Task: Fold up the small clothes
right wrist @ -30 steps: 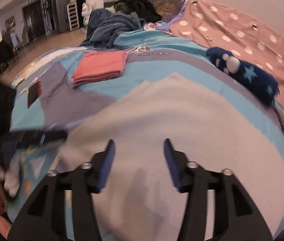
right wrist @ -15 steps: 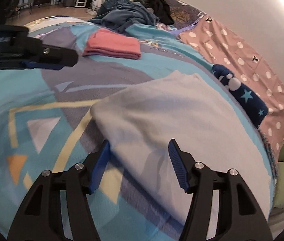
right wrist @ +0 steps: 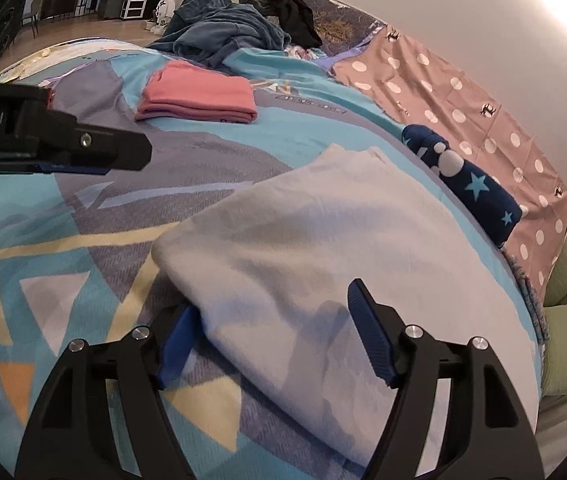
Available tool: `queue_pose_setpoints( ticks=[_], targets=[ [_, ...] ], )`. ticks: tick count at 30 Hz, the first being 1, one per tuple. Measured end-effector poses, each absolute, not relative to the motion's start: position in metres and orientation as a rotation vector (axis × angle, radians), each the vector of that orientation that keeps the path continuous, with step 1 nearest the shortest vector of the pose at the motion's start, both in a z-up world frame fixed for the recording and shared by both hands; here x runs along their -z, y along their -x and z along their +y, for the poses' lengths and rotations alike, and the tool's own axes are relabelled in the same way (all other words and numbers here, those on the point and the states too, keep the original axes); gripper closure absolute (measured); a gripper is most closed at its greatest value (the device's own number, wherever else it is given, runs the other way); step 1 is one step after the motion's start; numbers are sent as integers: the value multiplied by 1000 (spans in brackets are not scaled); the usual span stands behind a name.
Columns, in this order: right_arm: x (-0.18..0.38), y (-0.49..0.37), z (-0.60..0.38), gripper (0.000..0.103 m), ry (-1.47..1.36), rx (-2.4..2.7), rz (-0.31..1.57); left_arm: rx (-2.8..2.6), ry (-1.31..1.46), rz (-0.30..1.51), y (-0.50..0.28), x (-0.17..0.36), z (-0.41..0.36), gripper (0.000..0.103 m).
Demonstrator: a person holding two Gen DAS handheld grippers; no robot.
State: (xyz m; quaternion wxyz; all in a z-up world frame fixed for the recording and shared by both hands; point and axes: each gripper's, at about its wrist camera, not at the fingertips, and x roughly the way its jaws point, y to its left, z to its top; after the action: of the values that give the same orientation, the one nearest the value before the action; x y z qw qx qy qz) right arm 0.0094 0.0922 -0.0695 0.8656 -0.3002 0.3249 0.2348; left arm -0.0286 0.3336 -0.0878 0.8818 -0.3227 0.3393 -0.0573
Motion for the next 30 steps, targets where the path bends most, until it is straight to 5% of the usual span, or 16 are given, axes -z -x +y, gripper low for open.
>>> queue_pose_setpoints(
  ticks=[4,6,8,10,13,19,22,27,30],
  targets=[
    [70,-16,97,31,619,-486,679,129,690,697,26,89,337,50],
    [70,-16,97,42,613,-513,680,150,714,697,21,90,340,48],
    [70,-11,97,70,621,-515,663,207,743,698,12,91,341,45],
    [68,-10,94,81,613,-502,654,317,766,707,-9,89,339,40],
    [66,-12,90,83,585,-511,672,491,783,736,-43,89,328,32],
    [67,-10,91,81,594,-500,669,602,707,880,-127,100,293,32],
    [69,-14,93,66,595,-465,681,620,714,883,-153,103,287,39],
    [69,-21,98,67,586,-466,690,580,736,934,-181,112,284,88],
    [60,-24,87,94,508,-491,687,571,756,942,-187,110,281,92]
  ],
)
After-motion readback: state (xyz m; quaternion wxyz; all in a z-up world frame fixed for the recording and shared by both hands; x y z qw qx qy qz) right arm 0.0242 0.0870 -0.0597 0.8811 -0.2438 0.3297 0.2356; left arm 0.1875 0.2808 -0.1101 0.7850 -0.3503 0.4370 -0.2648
